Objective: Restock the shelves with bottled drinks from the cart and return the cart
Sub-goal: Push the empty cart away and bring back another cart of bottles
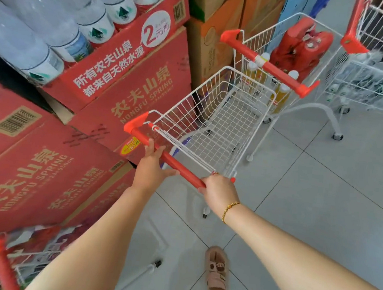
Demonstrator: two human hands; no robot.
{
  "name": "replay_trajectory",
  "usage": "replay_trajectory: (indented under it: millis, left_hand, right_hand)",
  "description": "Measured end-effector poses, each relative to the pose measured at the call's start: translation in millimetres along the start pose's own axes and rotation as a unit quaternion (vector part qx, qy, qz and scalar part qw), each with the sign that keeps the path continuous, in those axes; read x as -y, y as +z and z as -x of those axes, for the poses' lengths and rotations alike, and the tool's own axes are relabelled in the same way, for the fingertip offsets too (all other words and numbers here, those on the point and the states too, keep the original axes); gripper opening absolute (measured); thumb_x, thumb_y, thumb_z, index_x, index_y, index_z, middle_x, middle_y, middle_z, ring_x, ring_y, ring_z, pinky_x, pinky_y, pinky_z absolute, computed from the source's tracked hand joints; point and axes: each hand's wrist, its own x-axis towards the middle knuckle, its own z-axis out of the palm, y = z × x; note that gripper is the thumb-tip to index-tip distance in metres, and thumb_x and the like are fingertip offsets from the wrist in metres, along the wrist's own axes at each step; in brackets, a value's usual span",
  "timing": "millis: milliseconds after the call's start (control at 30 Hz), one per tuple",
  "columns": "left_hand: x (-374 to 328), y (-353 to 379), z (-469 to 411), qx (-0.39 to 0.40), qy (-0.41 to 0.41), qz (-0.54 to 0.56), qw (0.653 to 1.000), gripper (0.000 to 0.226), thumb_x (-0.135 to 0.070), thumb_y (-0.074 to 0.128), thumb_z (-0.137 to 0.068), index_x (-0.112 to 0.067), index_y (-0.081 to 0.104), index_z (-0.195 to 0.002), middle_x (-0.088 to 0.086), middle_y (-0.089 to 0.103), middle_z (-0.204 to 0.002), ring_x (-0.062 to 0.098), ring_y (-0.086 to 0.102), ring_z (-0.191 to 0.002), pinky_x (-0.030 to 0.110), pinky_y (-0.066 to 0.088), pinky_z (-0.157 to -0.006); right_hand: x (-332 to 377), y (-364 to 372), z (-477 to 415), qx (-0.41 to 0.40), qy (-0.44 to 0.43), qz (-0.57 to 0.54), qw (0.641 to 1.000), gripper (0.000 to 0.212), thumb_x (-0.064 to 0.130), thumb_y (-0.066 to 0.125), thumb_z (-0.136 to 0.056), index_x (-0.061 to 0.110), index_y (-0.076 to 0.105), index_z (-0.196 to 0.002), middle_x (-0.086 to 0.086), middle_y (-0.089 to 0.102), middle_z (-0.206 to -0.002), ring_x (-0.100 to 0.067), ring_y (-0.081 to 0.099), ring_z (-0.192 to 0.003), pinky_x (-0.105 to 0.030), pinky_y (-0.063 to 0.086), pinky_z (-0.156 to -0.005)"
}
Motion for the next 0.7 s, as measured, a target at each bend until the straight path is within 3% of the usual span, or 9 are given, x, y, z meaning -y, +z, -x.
replay_trajectory:
  millis: [133, 233, 267, 333, 400, 467, 567, 633, 700]
  left_hand:
    - [3.6, -7.4, -3.1, 0.022, -0.012, 0.026, 0.999, 0.083, -0.032, 0.079, -0.073, -0.019, 0.036, -0.143, 0.006, -0.001, -0.159, 0.027, 0.008, -0.146, 0.037, 0.024, -0.113]
    - [2.2, -22.7, 3.4, 0.031, -0.022, 0.069, 0.997, 0.064, -0.024, 0.074, -0.08, -0.018, 0.046, -0.137, 0.007, 0.022, -0.156, 0.025, 0.029, -0.14, 0.032, 0.029, -0.11]
    - [2.2, -29.5, 10.6, 0.012, -0.025, 0.096, 0.995, 0.049, -0.023, 0.07, -0.083, -0.017, 0.055, -0.129, 0.008, 0.042, -0.146, 0.023, 0.043, -0.131, 0.03, 0.036, -0.104]
    - [4.0, -45.6, 38.5, -0.066, -0.065, 0.157, 0.983, 0.018, -0.026, 0.063, -0.088, -0.014, 0.069, -0.1, 0.005, 0.07, -0.104, 0.019, 0.063, -0.098, 0.024, 0.044, -0.079]
    - [19.3, -61.8, 76.4, -0.153, -0.115, 0.175, 0.966, 0.028, -0.035, 0.059, -0.089, -0.013, 0.065, -0.072, 0.002, 0.067, -0.069, 0.018, 0.061, -0.07, 0.026, 0.041, -0.063]
    - [45.4, -76.4, 127.0, -0.22, -0.168, 0.179, 0.944, 0.041, -0.039, 0.057, -0.09, -0.013, 0.052, -0.058, -0.002, 0.051, -0.051, 0.012, 0.047, -0.052, 0.018, 0.032, -0.052]
    - [100.1, -91.7, 208.1, -0.32, -0.256, 0.187, 0.893, 0.043, -0.034, 0.06, -0.089, -0.012, 0.045, -0.056, -0.004, 0.042, -0.048, 0.014, 0.04, -0.049, 0.026, 0.025, -0.053]
    - [140.5, -94.6, 254.7, -0.37, -0.319, 0.223, 0.843, 0.032, -0.031, 0.062, -0.088, -0.013, 0.053, -0.063, -0.001, 0.053, -0.057, 0.021, 0.05, -0.058, 0.03, 0.034, -0.061]
    - [176.9, -89.5, 291.7, -0.369, -0.388, 0.258, 0.804, 0.018, -0.028, 0.063, -0.088, -0.012, 0.062, -0.079, 0.004, 0.066, -0.075, 0.026, 0.061, -0.076, 0.031, 0.042, -0.07]
  right_hand:
    - [6.9, -1.1, -5.9, 0.02, 0.003, 0.001, 1.0, 0.026, 0.027, 0.052, -0.094, 0.01, 0.066, -0.109, -0.014, 0.062, -0.102, -0.031, 0.064, -0.092, -0.034, 0.053, -0.077]
    - [17.5, -1.0, -4.0, 0.026, 0.005, 0.016, 1.0, 0.025, 0.021, 0.052, -0.094, 0.008, 0.064, -0.111, -0.014, 0.062, -0.105, -0.03, 0.064, -0.092, -0.034, 0.053, -0.077]
    - [23.6, -2.2, -0.9, 0.024, 0.007, 0.031, 0.999, 0.024, 0.016, 0.051, -0.093, 0.008, 0.062, -0.113, -0.013, 0.062, -0.107, -0.029, 0.064, -0.093, -0.032, 0.052, -0.075]
    - [42.0, -6.6, 7.6, 0.002, -0.002, 0.053, 0.999, 0.026, 0.011, 0.049, -0.092, 0.009, 0.055, -0.117, -0.011, 0.059, -0.112, -0.028, 0.063, -0.095, -0.032, 0.05, -0.074]
    - [72.2, -12.6, 16.7, -0.023, -0.045, 0.059, 0.997, 0.022, 0.017, 0.049, -0.092, 0.01, 0.054, -0.112, -0.009, 0.056, -0.116, -0.029, 0.061, -0.097, -0.034, 0.049, -0.078]
    - [112.5, -16.0, 26.5, -0.016, -0.113, 0.066, 0.991, 0.011, 0.024, 0.05, -0.091, 0.014, 0.054, -0.093, -0.007, 0.057, -0.111, -0.028, 0.06, -0.097, -0.034, 0.047, -0.077]
    - [182.1, -6.7, 42.1, 0.029, -0.231, 0.086, 0.969, 0.013, 0.03, 0.055, -0.09, 0.016, 0.053, -0.09, -0.005, 0.056, -0.105, -0.025, 0.058, -0.098, -0.033, 0.043, -0.078]
    - [229.1, 11.1, 54.8, 0.057, -0.302, 0.1, 0.946, 0.02, 0.03, 0.055, -0.09, 0.014, 0.054, -0.103, -0.005, 0.055, -0.11, -0.024, 0.056, -0.101, -0.034, 0.042, -0.08]
    - [272.4, 37.1, 67.3, 0.093, -0.357, 0.122, 0.921, 0.027, 0.028, 0.054, -0.092, 0.014, 0.052, -0.115, -0.005, 0.054, -0.118, -0.023, 0.054, -0.108, -0.032, 0.042, -0.085]
